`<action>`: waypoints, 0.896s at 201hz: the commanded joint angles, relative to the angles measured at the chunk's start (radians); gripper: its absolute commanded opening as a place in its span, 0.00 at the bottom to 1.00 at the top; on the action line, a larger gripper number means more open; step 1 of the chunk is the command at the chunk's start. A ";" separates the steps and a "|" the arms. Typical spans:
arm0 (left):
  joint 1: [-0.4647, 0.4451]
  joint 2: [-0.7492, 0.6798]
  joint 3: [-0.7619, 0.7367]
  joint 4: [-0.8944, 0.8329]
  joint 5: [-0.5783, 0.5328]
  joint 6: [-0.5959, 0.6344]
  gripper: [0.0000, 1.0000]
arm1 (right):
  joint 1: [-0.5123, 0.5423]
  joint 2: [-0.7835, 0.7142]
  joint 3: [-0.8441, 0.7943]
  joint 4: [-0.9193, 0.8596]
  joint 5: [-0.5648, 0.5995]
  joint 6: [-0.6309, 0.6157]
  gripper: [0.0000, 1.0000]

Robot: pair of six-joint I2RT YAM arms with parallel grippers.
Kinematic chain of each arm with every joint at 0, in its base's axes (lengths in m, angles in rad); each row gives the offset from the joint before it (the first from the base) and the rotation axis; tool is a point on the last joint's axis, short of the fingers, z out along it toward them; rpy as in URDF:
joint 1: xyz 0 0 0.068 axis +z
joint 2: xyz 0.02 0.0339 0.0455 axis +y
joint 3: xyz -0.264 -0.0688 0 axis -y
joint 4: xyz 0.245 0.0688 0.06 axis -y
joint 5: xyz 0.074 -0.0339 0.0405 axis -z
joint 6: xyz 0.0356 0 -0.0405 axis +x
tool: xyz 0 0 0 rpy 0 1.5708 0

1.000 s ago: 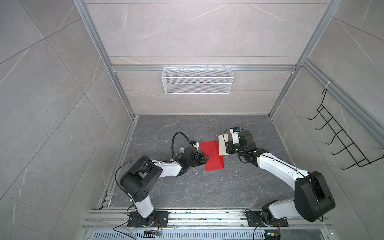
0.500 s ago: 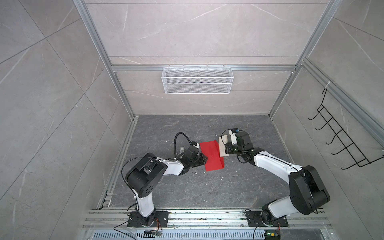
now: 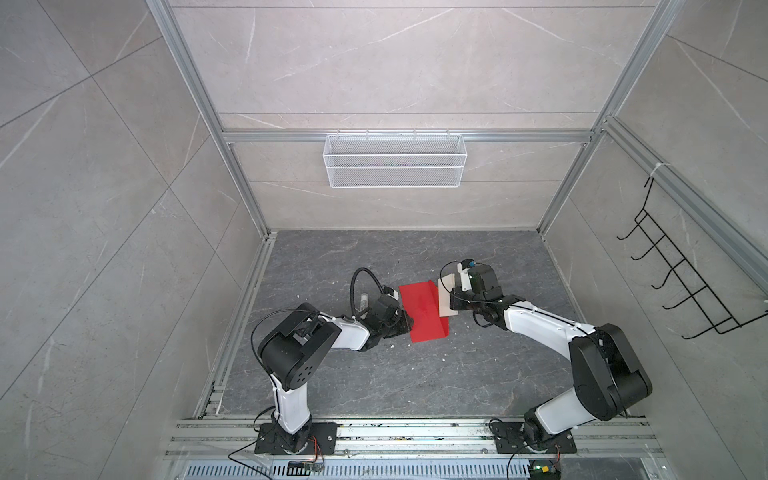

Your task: Place the letter into the envelope and seal it

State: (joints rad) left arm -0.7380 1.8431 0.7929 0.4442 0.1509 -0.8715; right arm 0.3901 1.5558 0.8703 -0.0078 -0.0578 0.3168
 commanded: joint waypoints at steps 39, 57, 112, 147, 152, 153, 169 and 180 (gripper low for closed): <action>-0.007 0.023 0.036 0.013 -0.010 0.003 0.17 | -0.005 0.034 0.004 -0.039 0.002 -0.018 0.00; -0.007 0.027 0.034 0.020 -0.010 -0.001 0.17 | -0.006 0.042 0.003 -0.040 -0.002 -0.018 0.00; -0.009 0.038 0.023 0.036 -0.011 -0.013 0.17 | -0.005 0.064 0.009 -0.049 -0.020 -0.028 0.00; -0.010 0.049 0.016 0.053 -0.012 -0.023 0.16 | -0.005 0.083 0.016 -0.061 -0.039 -0.033 0.00; -0.010 0.050 0.016 0.054 -0.012 -0.024 0.17 | -0.005 0.085 0.017 -0.062 -0.043 -0.033 0.00; -0.010 0.050 0.016 0.055 -0.011 -0.024 0.16 | -0.005 0.085 0.017 -0.063 -0.044 -0.033 0.00; -0.011 0.054 0.014 0.060 -0.011 -0.029 0.16 | -0.006 0.094 0.022 -0.069 -0.049 -0.031 0.00; -0.011 0.057 0.012 0.065 -0.010 -0.030 0.16 | -0.005 0.097 0.024 -0.071 -0.054 -0.029 0.00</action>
State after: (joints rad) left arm -0.7422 1.8755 0.8040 0.4877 0.1509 -0.8909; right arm 0.3862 1.6333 0.8703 -0.0448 -0.0864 0.3004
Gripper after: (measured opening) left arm 0.164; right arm 0.046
